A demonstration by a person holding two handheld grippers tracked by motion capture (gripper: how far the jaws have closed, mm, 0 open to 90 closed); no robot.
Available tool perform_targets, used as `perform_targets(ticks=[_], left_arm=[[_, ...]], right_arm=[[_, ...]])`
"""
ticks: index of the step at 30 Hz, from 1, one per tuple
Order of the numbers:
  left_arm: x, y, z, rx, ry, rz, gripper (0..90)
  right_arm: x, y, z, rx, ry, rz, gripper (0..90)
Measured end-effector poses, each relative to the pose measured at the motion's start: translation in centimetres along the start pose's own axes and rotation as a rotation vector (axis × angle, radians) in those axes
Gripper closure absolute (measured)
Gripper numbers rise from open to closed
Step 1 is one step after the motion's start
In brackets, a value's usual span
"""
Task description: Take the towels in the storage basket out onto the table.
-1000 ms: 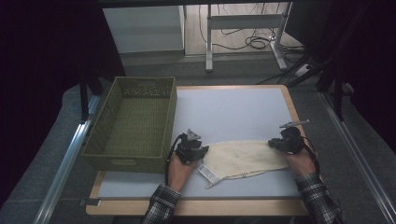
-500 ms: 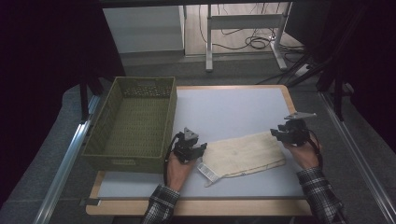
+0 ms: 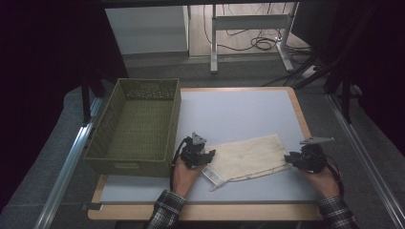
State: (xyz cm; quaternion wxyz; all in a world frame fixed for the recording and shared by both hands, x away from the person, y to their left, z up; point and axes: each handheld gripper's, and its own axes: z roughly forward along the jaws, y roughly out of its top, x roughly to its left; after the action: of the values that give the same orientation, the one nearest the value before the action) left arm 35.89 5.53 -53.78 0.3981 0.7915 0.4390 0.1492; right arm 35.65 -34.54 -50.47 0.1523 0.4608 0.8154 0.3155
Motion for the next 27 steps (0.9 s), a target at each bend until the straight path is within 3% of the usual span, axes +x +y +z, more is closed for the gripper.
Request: perform_targets(ticks=[1, 4, 8, 11, 14, 15, 20, 22, 27], left_arm=[[0.0, 0.0, 0.1, 0.001, 0.000, -0.002, 46.2], [-0.1, -0.1, 0.1, 0.003, 0.001, -0.001, 46.2], [0.0, 0.1, 0.0, 0.004, 0.000, 0.000, 46.2], [0.1, 0.2, 0.1, 0.006, 0.004, 0.000, 46.3], [0.2, 0.2, 0.2, 0.008, 0.006, -0.002, 46.3], [0.2, 0.1, 0.2, 0.009, 0.008, -0.008, 46.3], [0.4, 0.1, 0.2, 0.004, 0.002, -0.019, 46.0], [0.3, 0.2, -0.1, 0.011, -0.001, -0.008, 44.9], [0.5, 0.5, -0.4, 0.009, -0.012, -0.010, 44.2]], right_arm=[[0.0, 0.0, 0.0, 0.000, 0.000, 0.000, 74.7], [0.4, 0.0, 0.1, -0.018, -0.008, -0.011, 87.6], [1.1, 0.4, -1.0, -0.032, -0.017, -0.033, 88.1], [1.6, 0.7, -2.4, -0.050, -0.008, -0.031, 88.0], [1.9, 0.5, -3.3, -0.033, -0.003, -0.029, 87.8], [1.7, 0.0, -3.0, -0.008, 0.000, -0.021, 87.6], [1.0, -1.3, -1.5, 0.019, 0.006, 0.010, 86.9], [0.7, -1.7, -1.3, 0.005, 0.010, 0.016, 85.7], [0.5, -1.3, -2.1, -0.037, -0.032, 0.010, 75.0]])
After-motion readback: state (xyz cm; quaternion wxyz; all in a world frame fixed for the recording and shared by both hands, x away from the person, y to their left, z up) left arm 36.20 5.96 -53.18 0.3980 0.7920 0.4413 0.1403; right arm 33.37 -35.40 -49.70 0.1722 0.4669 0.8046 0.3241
